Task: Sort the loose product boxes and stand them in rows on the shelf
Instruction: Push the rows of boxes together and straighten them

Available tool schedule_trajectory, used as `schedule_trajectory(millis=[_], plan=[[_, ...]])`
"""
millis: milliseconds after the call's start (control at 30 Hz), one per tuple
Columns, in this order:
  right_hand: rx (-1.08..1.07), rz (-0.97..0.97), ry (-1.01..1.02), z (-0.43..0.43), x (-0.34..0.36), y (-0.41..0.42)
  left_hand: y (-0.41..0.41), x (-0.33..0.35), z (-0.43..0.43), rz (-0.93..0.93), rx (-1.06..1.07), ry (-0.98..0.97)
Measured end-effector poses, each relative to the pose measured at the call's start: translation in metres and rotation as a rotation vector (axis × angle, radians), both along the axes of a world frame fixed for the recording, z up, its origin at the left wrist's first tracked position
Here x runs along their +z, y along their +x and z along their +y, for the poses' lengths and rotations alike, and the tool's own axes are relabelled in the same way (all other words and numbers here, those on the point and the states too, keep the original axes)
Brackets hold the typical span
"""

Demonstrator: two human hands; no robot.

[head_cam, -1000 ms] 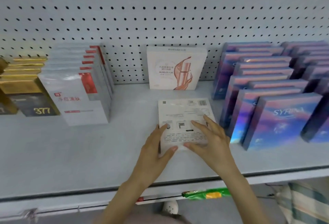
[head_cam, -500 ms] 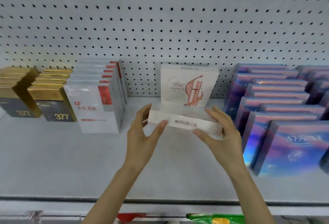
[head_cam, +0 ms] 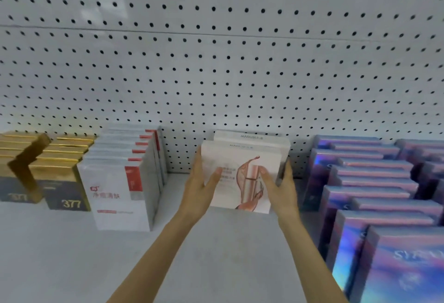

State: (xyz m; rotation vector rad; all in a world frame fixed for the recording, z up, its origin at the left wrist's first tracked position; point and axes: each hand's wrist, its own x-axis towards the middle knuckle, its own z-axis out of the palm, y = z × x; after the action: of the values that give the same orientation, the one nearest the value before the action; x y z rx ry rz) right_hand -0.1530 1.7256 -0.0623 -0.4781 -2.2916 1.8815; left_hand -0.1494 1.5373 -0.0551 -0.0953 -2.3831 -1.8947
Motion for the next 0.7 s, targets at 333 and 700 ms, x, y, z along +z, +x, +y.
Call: schedule_trajectory(millis=[333, 700], plan=[[0.124, 0.111, -0.041, -0.035, -0.016, -0.014, 0.002, -0.013, -0.021, 0.009, 0.180, 0.069], [-0.042, 0.064, -0.088, -0.048, -0.021, -0.007, 0.008, -0.021, -0.037, -0.012, 0.183, -0.090]])
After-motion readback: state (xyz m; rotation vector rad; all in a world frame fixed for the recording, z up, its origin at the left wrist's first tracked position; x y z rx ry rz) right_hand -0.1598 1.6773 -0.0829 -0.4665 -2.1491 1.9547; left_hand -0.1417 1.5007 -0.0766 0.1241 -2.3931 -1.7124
